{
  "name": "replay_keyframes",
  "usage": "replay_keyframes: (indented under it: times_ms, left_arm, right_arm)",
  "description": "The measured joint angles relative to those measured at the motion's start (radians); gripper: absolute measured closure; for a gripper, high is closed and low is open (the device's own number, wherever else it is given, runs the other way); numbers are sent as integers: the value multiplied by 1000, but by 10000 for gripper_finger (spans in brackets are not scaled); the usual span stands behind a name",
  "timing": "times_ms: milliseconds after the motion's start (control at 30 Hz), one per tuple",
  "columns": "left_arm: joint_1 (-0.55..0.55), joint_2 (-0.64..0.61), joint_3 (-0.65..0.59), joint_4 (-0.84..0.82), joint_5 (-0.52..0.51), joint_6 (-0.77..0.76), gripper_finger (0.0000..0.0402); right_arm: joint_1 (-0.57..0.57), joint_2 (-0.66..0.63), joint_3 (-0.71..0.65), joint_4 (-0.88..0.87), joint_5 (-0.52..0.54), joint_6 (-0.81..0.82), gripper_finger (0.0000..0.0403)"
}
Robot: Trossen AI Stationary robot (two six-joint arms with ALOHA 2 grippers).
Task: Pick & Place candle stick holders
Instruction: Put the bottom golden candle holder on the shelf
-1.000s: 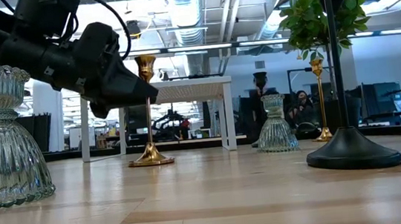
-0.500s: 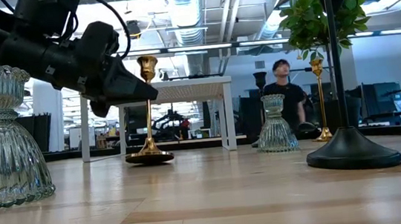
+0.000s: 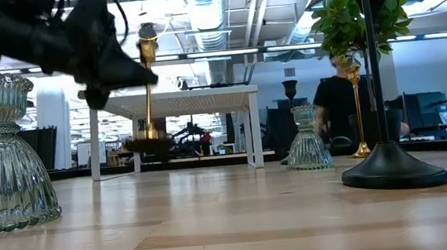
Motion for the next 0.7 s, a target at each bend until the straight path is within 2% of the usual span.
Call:
replay_keyframes:
  times_ms: [167,267,433,533,700]
  left_arm:
    - [-2,-133,54,-157,-68,3,387]
    - [-3,-174,157,-331,-81,5,387]
    - [-3,-171,360,-598,-106,37,387]
    - [-3,-166,454,-669,-154,110,387]
    - [24,-179,544,-679,-284,283,387]
  right_arm:
    - [0,0,0,0,0,-2,403]
    - [1,0,0,0,0,-2,403]
    - [1,0,0,1,0,-2,403]
    - [1,0,0,1,9,-2,403]
    - [0,0,0,4,51,-1,403]
